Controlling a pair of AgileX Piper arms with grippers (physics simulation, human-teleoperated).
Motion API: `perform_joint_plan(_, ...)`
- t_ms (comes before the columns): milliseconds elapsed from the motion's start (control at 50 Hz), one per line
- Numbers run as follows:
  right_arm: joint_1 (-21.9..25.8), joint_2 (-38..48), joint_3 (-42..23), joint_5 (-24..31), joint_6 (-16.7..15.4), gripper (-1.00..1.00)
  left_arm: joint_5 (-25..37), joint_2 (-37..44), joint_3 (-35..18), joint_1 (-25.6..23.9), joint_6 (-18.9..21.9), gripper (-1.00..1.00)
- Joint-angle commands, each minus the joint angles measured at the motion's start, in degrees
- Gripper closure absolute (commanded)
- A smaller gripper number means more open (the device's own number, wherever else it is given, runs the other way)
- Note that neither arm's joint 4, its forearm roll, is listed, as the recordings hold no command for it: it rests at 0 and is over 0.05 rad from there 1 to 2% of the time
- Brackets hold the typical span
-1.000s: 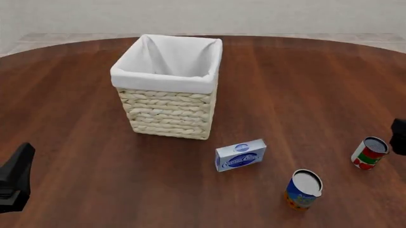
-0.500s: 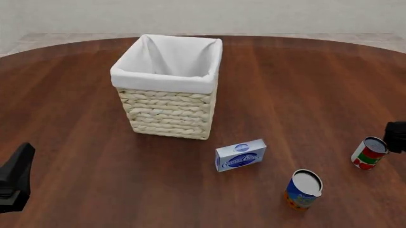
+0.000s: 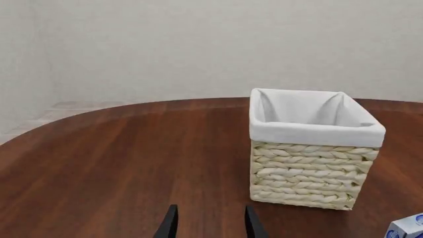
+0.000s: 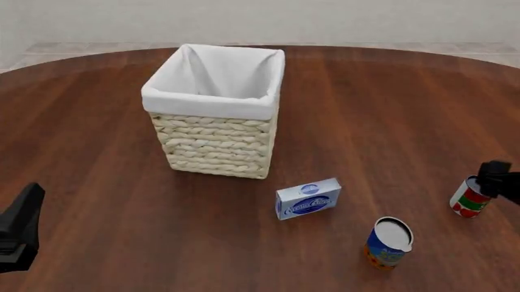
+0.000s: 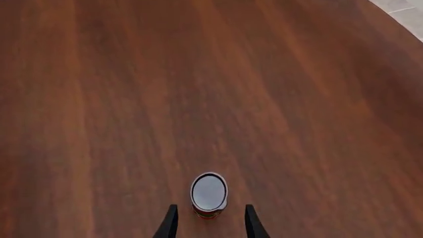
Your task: Pick up the tomato sauce, and put it in the basket.
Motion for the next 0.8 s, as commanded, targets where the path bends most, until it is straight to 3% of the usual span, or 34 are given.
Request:
perform_joint_plan(20, -0.1, 5.5, 1.0, -5.0, 0.6, -1.00, 0.0, 0.0, 0.0, 0.0, 0.0, -1.00)
perform_joint_plan(800, -0.4, 19.9, 2.1, -17.3, 0.7, -1.00, 0.0, 0.0, 0.0, 0.0, 0.0, -1.00)
